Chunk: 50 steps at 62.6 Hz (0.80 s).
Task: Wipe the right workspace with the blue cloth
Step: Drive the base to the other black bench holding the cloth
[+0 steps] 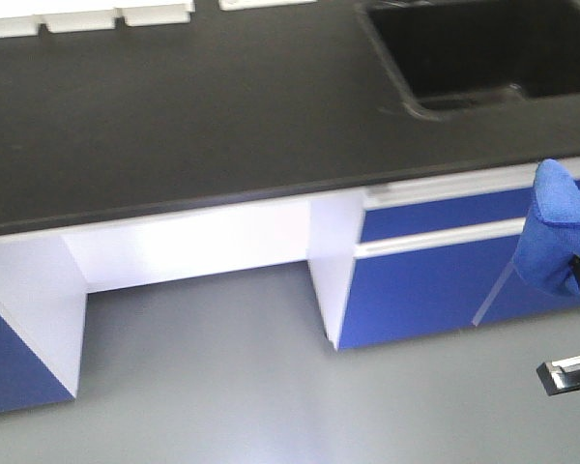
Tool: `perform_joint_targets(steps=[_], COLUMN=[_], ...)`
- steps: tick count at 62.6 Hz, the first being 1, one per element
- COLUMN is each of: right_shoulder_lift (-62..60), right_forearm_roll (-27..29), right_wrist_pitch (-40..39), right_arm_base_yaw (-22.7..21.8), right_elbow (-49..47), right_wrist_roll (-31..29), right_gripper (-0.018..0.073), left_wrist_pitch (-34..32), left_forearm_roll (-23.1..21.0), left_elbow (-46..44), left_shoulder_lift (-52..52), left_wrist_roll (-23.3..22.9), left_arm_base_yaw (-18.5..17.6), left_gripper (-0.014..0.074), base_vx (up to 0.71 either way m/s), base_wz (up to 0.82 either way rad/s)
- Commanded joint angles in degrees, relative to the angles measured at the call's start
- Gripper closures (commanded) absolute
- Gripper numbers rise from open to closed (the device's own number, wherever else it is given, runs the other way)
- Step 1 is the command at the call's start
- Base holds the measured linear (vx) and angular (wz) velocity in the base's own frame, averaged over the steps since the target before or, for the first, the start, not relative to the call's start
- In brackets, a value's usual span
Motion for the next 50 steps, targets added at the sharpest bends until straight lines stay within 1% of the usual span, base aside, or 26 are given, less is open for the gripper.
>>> perform_joint_targets(steps=[1, 26, 50], right_shoulder_lift=[0.35, 0.35, 0.35], right_forearm_roll=[-0.36, -0.36, -0.36], right_wrist_pitch=[-4.9, -4.9, -4.9], right_arm_base_yaw=[0.04, 0.04, 0.04], right_elbow=[1.13, 1.13, 1.13], right_wrist_roll=[-0.39, -0.39, -0.39], right_gripper=[0.0562, 0.0562, 0.0562], left_wrist_pitch=[-4.91, -4.91, -4.91], left_forearm_roll=[0.06, 0.06, 0.06], left_elbow=[1.74, 1.74, 1.74], left_shoulder_lift=[-0.9, -0.9, -0.9], left_wrist_roll=[-0.49, -0.49, -0.49], left_arm_base_yaw=[-0.25, -0.25, -0.25], left_gripper=[0.0602, 0.0602, 0.0602], base_vx=[-0.31, -0.3, -0.23], base_wz=[-0.36, -0.47, -0.66])
